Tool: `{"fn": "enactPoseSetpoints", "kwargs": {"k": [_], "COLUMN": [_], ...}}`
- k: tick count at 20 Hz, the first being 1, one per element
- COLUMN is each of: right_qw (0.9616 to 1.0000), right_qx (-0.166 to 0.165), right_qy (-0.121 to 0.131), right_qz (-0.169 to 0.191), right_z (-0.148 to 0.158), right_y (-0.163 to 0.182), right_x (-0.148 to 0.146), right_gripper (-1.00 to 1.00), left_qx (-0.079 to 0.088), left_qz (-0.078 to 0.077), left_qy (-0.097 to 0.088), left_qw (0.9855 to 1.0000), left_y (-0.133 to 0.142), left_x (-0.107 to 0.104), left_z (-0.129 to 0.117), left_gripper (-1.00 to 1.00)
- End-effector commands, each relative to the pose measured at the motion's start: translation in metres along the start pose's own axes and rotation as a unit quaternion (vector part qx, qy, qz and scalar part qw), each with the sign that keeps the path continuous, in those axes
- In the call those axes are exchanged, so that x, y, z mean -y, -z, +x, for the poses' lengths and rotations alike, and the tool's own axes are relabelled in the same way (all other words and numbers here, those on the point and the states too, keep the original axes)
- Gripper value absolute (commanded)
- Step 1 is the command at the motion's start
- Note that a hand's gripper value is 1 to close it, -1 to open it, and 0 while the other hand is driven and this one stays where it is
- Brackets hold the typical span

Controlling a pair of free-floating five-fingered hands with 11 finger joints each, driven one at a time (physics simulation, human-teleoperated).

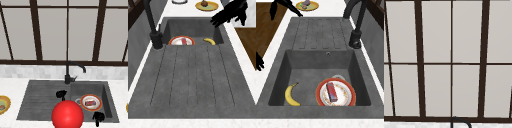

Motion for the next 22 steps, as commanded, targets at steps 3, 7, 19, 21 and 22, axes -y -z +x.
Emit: {"fn": "enactPoseSetpoints", "kwargs": {"k": [3, 7, 19, 21, 22], "right_qw": [1.0000, 1.0000, 1.0000, 1.0000, 1.0000], "right_qx": [0.000, 0.000, 0.000, 0.000, 0.000], "right_qy": [0.000, 0.000, 0.000, 0.000, 0.000], "right_qz": [0.000, 0.000, 0.000, 0.000, 0.000], "right_z": [0.000, 0.000, 0.000, 0.000, 0.000], "right_y": [0.000, 0.000, 0.000, 0.000, 0.000], "right_x": [0.000, 0.000, 0.000, 0.000, 0.000], "right_gripper": [0.00, 0.00, 0.00, 0.00, 0.00], "left_qx": [0.005, 0.001, -0.002, -0.001, 0.000], "left_qz": [-0.004, -0.005, -0.008, -0.007, -0.006], "left_qy": [0.009, 0.015, 0.017, 0.017, 0.017], "left_qw": [0.9999, 0.9999, 0.9998, 0.9998, 0.9998], "left_y": [-0.037, -0.060, -0.122, -0.131, -0.136], "left_x": [0.007, 0.015, 0.053, 0.061, 0.066], "left_z": [0.031, 0.055, 0.135, 0.149, 0.156], "left_gripper": [-1.00, -1.00, -1.00, -1.00, -1.00]}}
